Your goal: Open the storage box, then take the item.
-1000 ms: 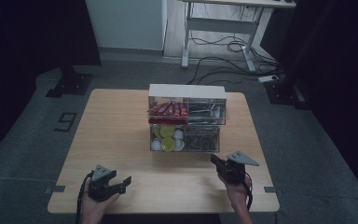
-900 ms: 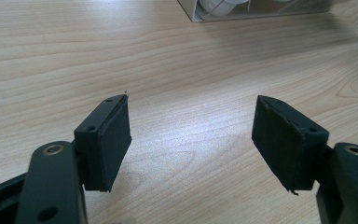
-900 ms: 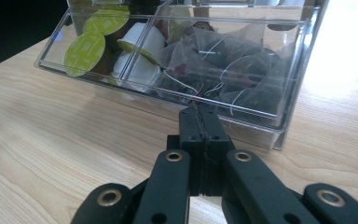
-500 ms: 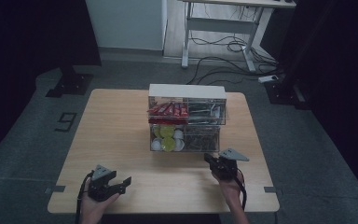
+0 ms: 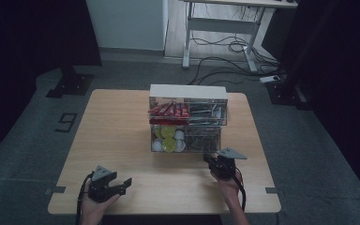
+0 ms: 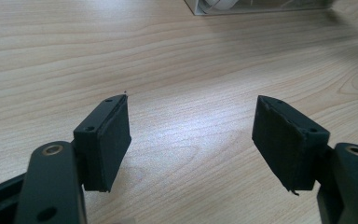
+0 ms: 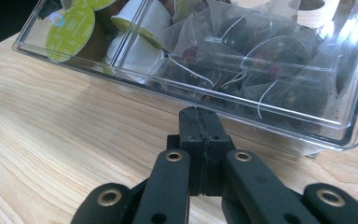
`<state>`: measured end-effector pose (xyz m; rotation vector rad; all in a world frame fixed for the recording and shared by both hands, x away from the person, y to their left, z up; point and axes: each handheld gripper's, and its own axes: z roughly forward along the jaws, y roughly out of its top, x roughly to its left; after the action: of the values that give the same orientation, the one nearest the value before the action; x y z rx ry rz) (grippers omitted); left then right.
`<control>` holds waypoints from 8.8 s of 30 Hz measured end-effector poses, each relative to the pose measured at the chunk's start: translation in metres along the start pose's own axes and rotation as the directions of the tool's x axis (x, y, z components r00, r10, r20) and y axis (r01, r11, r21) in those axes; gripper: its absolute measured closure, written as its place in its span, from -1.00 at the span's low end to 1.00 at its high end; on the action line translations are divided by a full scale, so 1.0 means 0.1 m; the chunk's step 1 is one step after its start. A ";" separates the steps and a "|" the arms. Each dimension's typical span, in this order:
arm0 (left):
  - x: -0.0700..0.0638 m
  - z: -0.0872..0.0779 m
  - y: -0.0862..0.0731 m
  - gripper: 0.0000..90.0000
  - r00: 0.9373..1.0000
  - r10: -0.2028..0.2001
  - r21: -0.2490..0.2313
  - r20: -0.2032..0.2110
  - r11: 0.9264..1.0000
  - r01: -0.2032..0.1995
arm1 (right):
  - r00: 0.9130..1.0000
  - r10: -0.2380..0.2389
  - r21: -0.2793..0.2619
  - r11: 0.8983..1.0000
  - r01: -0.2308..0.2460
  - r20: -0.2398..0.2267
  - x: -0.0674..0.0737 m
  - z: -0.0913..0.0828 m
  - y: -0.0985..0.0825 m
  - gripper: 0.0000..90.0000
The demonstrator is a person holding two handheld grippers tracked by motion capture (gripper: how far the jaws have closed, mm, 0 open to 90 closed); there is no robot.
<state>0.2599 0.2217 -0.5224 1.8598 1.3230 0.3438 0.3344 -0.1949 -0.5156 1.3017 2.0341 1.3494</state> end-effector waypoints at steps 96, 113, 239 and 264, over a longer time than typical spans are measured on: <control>-0.03 0.05 -0.03 -0.39 1.000 0.014 0.025 -0.022 1.000 -0.013 | 0.999 0.031 -0.230 0.972 -0.036 -0.026 0.02 -0.02 0.67 0.97; -0.14 0.04 0.04 -0.36 0.998 0.026 -0.034 -0.056 0.999 -0.028 | 0.999 0.030 -0.230 0.973 -0.039 -0.040 0.00 -0.01 0.65 0.97; -1.17 1.16 1.14 -0.16 0.973 0.177 -0.075 -0.146 0.979 -0.189 | 0.998 0.054 -0.246 0.967 -0.063 -0.042 -0.12 -0.08 0.64 0.97; -1.22 0.81 1.17 -0.15 0.973 0.202 -0.117 -0.115 0.970 -0.215 | 0.998 0.055 -0.245 0.967 -0.063 -0.037 -0.14 -0.08 0.63 0.97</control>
<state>0.3379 0.0626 -0.4599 1.8963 1.1442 0.6279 0.3668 -0.2033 -0.4599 1.2452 1.7889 1.5994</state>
